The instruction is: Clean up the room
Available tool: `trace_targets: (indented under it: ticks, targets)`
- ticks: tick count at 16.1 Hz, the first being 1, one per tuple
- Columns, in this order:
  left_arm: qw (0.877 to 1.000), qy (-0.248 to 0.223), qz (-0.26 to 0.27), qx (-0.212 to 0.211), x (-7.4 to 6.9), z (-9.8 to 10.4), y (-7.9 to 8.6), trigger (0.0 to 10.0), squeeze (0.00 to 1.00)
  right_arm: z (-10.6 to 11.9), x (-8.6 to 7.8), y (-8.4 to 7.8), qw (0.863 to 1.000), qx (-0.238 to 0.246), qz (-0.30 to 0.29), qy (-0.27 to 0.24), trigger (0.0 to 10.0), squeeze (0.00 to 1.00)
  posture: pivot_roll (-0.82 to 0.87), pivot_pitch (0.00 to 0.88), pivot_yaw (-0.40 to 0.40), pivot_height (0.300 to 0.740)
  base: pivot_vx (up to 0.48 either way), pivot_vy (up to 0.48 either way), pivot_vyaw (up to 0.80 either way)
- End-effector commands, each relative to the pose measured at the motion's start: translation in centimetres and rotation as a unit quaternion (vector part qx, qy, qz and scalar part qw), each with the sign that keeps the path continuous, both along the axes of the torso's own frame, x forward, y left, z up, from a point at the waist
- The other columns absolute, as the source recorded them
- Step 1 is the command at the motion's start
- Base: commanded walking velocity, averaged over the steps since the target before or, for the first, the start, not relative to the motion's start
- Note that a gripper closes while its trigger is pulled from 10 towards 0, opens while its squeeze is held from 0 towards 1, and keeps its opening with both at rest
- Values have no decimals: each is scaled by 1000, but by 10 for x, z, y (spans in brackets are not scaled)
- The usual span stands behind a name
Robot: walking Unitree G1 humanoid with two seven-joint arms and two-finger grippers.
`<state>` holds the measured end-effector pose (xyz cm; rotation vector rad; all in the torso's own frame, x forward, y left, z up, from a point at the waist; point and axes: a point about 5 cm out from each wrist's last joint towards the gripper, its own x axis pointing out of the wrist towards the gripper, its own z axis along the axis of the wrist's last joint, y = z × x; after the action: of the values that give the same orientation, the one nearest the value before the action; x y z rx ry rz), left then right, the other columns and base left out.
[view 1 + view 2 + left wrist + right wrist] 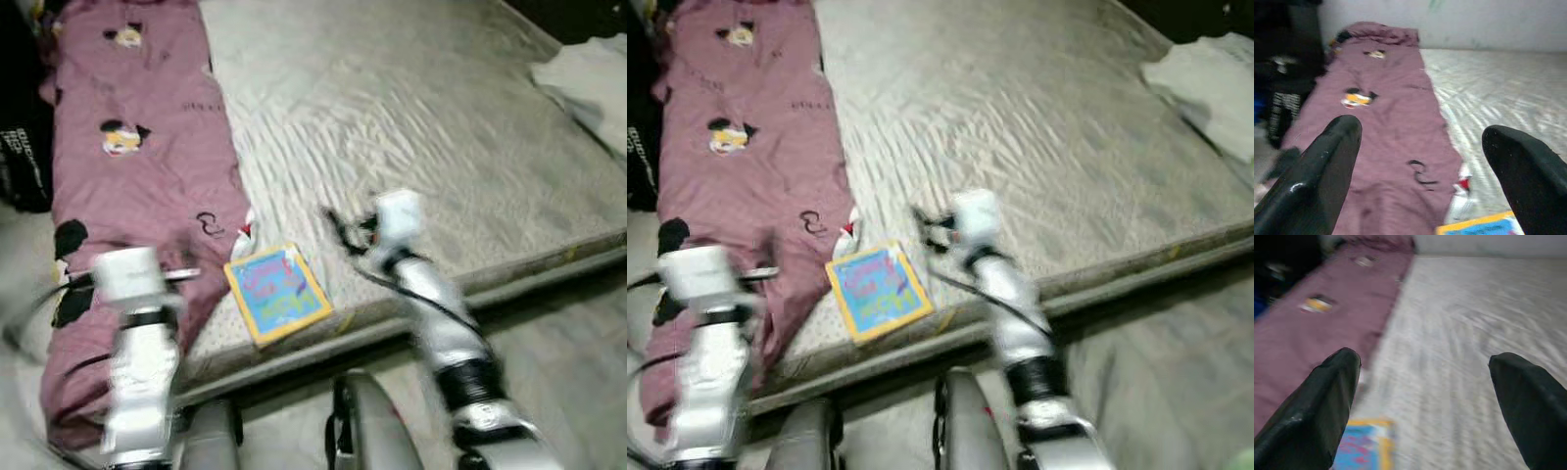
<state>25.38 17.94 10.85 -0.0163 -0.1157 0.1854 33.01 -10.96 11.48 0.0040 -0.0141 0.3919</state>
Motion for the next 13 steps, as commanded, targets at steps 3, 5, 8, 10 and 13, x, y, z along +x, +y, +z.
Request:
trace_targets:
  ticks: [3, 5, 8, 10, 13]
  targets:
    - [1000, 21, 18, 6, -5, -7, 12, 10000, 0, 2, -1, 12, 1000, 8, 15, -2, 10000, 0, -74, 140, -39, 647, 0, 0, 0]
    - [999, 26, 20, -7, -5, -8, 13, 10000, 0, 2, -1, 11, 1000, 12, 14, -2, 10000, 0, -76, 149, -40, 637, 0, 0, 0]
    - [999, 31, 26, -7, -5, -10, 16, 10000, 0, 2, -2, 9, 1000, 14, 11, -1, 10000, 0, -79, 160, -41, 607, 0, 0, 0]
    - [999, 32, 28, -8, -5, -10, 16, 10000, 0, 2, -2, 9, 1000, 13, 11, 1, 10000, 0, -82, 165, -43, 577, 0, 0, 0]
    - [999, 32, 34, -10, -4, -10, 18, 10000, 0, 1, -1, 9, 1000, 10, 12, 5, 10000, 0, -82, 173, -46, 562, 0, 0, 0]
